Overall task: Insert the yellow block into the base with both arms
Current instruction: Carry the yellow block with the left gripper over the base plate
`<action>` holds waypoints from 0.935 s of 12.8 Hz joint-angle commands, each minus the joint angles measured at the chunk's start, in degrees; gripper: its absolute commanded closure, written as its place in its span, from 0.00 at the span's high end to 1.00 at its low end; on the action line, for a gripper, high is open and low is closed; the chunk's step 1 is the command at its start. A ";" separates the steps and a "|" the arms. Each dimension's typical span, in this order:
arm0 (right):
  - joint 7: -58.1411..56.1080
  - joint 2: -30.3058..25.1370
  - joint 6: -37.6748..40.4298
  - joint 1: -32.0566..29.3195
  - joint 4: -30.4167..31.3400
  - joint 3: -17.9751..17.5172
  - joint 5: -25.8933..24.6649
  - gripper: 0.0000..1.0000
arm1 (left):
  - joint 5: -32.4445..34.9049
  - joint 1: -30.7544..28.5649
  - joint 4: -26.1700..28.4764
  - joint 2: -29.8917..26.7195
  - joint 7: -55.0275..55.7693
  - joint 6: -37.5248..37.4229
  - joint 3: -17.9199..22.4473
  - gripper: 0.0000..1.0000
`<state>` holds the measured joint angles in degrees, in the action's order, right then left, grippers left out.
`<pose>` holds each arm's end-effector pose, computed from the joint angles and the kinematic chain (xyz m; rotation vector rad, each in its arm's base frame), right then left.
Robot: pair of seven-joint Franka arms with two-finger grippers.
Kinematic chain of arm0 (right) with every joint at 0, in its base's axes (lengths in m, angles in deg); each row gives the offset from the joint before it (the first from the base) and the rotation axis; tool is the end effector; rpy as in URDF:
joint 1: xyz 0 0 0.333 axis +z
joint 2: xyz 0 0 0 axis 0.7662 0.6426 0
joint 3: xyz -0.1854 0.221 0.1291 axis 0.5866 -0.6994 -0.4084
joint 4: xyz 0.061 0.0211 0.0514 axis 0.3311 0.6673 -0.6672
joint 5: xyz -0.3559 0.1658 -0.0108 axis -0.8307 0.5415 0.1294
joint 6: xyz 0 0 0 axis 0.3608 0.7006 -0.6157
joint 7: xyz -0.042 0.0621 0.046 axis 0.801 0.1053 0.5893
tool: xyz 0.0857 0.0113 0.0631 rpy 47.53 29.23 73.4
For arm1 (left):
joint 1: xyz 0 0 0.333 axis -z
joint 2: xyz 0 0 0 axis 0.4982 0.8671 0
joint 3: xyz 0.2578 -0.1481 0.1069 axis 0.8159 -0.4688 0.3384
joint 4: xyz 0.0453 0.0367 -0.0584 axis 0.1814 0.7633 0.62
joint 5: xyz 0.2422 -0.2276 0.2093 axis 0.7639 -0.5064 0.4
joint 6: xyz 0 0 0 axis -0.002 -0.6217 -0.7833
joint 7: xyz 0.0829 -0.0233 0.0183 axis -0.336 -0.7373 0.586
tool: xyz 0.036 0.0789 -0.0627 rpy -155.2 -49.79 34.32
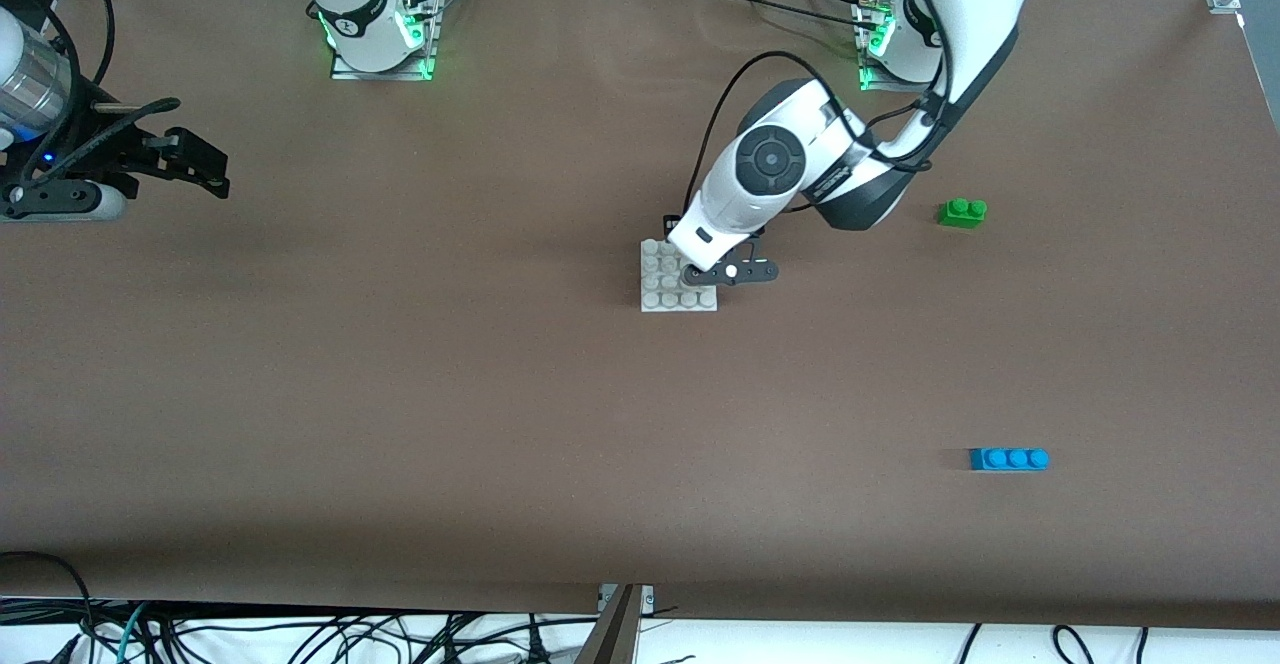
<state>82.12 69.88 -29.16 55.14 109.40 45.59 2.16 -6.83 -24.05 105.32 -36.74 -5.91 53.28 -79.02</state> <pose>0.5673 0.0606 0.6124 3.1063 0.0509 -0.0801 0.5037 -0.4141 0.2908 3.0222 0.1264 -0.3016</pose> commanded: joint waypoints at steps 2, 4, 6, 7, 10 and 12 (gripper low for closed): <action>0.70 -0.30 0.00 -0.38 -0.03 -0.38 -0.37 1.00 | 5.71 2.78 -2.14 3.96 4.57 2.95 1.41 0.16; 0.70 -0.30 -0.09 -0.38 -0.03 -0.38 -0.37 1.00 | 5.80 5.49 -2.14 4.32 8.26 4.89 2.90 0.16; 0.70 -0.30 -0.09 -0.38 -0.03 -0.38 -0.37 1.00 | 9.99 9.27 -2.14 4.31 12.39 5.07 6.06 0.17; 0.70 -0.30 -0.09 -0.38 -0.03 -0.38 -0.37 1.00 | 11.41 10.42 -2.14 5.19 15.02 5.08 6.51 0.17; 0.70 -0.30 -0.09 -0.38 -0.03 -0.38 -0.37 1.00 | 13.62 10.78 -2.23 5.46 16.63 5.08 6.51 0.17; 0.70 -0.30 -0.09 -0.38 -0.03 -0.38 -0.37 1.00 | 13.71 10.87 -2.14 5.46 16.63 5.51 6.51 0.17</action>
<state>82.13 69.89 -29.16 55.14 109.40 45.58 2.16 5.07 -13.93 104.75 -31.98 9.46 58.69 -73.06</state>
